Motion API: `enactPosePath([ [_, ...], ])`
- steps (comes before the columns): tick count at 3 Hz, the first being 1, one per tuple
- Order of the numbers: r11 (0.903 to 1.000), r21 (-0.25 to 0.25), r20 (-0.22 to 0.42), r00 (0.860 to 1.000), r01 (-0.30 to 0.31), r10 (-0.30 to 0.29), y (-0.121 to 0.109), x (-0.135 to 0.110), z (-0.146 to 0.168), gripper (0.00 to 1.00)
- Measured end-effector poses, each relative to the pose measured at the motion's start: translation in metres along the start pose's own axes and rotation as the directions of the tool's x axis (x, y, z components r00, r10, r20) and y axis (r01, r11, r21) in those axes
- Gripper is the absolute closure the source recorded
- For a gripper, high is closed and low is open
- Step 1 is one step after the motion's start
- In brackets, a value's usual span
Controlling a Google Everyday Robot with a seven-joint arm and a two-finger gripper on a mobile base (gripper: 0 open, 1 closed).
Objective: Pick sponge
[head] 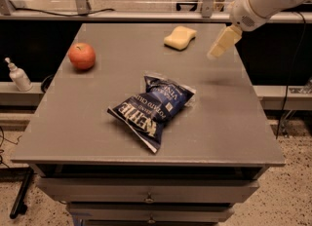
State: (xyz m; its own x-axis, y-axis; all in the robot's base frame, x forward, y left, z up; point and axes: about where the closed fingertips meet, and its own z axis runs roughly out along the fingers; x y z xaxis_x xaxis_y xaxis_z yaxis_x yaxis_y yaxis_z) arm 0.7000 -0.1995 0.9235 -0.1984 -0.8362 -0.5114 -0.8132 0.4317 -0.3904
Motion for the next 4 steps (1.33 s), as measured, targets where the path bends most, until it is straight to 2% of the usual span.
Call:
enactPosePath([
  [1, 0.9909, 0.011, 0.03, 0.991, -0.134, 0.134, -0.029, 0.004, 0.048, 0.0],
  [2, 0.9604, 0.01, 0.075, 0.958, -0.278, 0.277, -0.052, 0.006, 0.096, 0.0],
  [3, 0.9322, -0.009, 0.109, 0.926, -0.362, 0.361, -0.059, -0.007, 0.133, 0.0],
  [4, 0.9095, -0.04, 0.136, 0.9, -0.414, 0.415, -0.059, -0.031, 0.16, 0.0],
])
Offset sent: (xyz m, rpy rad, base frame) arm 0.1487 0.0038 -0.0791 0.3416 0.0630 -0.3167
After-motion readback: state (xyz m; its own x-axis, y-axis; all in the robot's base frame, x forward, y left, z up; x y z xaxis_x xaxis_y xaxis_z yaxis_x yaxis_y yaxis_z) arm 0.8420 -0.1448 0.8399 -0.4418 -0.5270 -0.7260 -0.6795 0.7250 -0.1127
